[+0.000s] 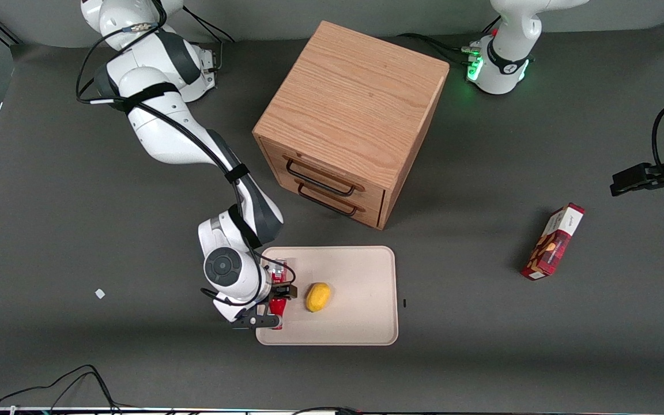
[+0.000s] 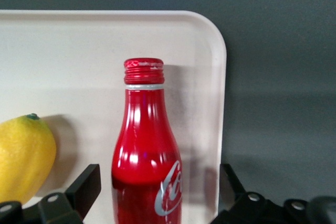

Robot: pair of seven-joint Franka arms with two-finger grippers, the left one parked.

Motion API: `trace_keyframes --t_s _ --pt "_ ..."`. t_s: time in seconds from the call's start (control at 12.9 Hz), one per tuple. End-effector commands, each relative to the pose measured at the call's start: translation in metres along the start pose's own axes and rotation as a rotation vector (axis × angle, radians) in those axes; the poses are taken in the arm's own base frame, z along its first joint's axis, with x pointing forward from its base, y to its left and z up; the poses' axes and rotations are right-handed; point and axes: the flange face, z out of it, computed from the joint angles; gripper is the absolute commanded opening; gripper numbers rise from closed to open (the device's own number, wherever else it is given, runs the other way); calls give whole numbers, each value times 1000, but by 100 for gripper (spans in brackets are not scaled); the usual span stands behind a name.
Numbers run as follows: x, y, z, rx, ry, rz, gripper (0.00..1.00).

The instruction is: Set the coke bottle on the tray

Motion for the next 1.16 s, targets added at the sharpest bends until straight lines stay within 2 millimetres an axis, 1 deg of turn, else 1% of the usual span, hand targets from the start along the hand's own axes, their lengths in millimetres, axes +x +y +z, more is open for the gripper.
trace_keyframes --t_s 0.0,0.39,0.47,0.62,0.7,0.78,0.85,0.93,1.09 --pt "5 0 -1 9 15 -7 100" --pt "5 -1 -3 8 17 -3 100" --pt "6 -1 -9 9 18 -2 100" --pt "12 5 -37 21 28 11 100" --pt "8 9 -61 3 -13 11 100" --pt "7 27 -81 -9 -54 31 100" --pt "2 43 -101 -19 -92 42 100" --pt "-5 53 -118 -17 -107 48 100" --pt "-29 73 -151 -29 -129 58 100"
